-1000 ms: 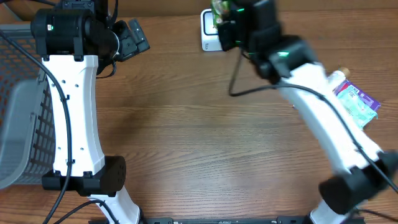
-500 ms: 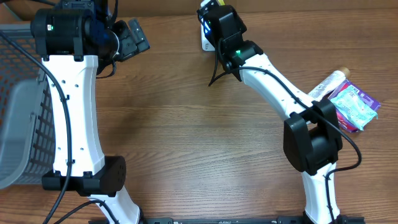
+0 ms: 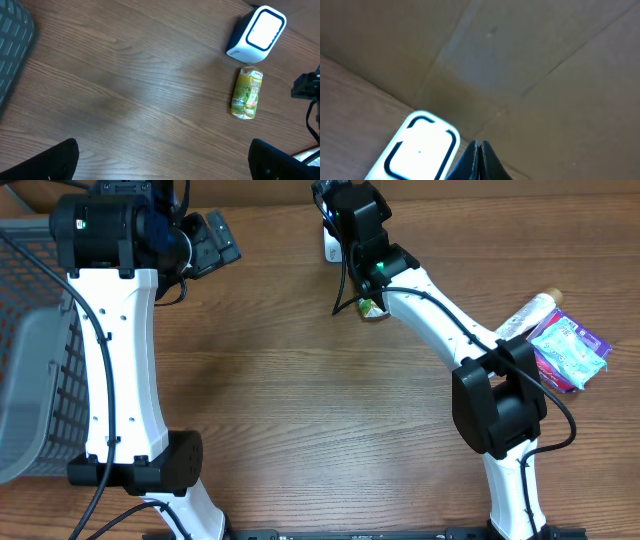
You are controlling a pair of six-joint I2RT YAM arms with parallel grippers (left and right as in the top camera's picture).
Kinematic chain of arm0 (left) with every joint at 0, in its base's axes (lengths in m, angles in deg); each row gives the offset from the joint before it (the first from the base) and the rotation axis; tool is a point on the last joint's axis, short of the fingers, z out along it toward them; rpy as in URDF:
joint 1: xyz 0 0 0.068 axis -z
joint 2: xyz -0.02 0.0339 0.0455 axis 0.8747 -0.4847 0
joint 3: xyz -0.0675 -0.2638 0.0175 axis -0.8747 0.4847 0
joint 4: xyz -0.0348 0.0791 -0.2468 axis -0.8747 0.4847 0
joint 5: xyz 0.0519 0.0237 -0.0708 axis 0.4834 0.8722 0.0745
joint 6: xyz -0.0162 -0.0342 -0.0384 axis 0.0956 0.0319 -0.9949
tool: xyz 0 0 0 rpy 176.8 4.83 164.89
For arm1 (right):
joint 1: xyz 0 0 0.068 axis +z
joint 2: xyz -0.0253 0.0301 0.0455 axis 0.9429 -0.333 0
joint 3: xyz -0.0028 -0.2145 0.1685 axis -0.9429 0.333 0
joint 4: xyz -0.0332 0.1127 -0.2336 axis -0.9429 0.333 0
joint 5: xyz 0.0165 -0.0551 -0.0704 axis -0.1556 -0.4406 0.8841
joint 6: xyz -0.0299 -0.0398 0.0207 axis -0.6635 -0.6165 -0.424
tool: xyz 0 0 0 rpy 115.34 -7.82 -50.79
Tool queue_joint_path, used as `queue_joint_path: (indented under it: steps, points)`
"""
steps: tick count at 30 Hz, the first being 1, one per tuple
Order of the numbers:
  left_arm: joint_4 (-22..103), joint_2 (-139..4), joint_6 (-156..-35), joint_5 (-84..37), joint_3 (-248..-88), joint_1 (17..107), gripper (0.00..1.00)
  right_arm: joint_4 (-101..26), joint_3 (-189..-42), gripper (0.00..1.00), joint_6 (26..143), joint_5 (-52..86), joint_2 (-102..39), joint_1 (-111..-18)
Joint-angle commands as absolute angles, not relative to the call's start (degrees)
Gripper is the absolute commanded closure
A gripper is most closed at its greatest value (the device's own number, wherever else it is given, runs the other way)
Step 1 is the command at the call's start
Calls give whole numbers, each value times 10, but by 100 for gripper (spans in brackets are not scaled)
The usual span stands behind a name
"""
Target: Scan the item barcode
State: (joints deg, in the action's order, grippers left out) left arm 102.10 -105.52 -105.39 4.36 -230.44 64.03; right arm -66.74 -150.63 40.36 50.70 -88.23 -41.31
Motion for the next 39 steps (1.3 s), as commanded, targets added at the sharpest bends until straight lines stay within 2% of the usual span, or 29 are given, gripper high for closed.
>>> queue_joint_path:
  steps: [1,3,5,7,12,16,20,31,39]
  points:
    - [1020,-1056,-1047,41,-2302,640,0,-627,-1519,96,462,518,-884,-414]
    - [1020,-1056,-1047,41,-2302,640,1,-581,-1519,96,499,497,-884,-421]
    - [1020,-1056,-1047,41,-2302,640,1,-527,-1519,92,505,431,-884,-432]
    - [1020,-1056,-1047,41,-2302,640,0,-474,-1519,80,509,356,-884,-447]
    - [1020,-1056,-1047,41,-2302,640,0,-419,-1518,41,508,260,-884,-488]
    - [1020,-1056,-1047,41,-2302,640,0,-417,-1518,27,500,207,-884,-512]
    - [1020,-1056,-1047,41,-2302,640,0,-417,-1518,19,489,167,-895,-520]
    - [1020,-1056,-1047,41,-2302,640,0,-424,-1518,12,532,120,-960,-538]
    - [1020,-1056,-1047,41,-2302,640,0,-432,-1518,16,586,25,-982,-586]
